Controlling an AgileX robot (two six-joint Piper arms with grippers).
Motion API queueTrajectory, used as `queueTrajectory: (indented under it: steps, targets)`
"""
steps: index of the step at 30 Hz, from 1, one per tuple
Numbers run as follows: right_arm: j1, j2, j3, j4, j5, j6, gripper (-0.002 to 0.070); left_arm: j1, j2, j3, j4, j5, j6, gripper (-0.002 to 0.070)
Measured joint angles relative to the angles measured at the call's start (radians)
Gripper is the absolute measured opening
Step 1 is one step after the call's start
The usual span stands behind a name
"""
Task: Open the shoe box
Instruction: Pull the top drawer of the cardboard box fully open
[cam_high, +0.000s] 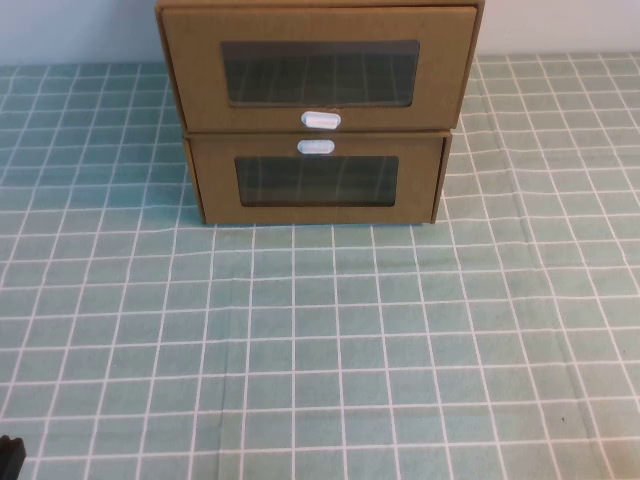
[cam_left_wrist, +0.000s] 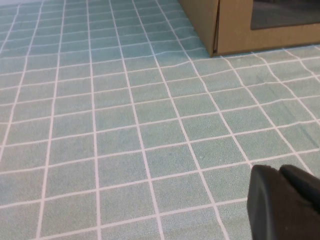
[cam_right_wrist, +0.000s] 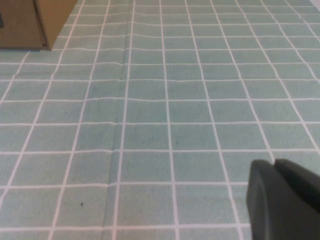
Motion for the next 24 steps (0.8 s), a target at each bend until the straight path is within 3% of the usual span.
queueTrajectory:
  steps: [24]
  targets:
    - [0.000, 0.000, 0.000, 0.004, -0.014, 0.000, -0.0013, 0.000, 0.000, 0.000, 0.000, -0.002, 0.000, -0.0005]
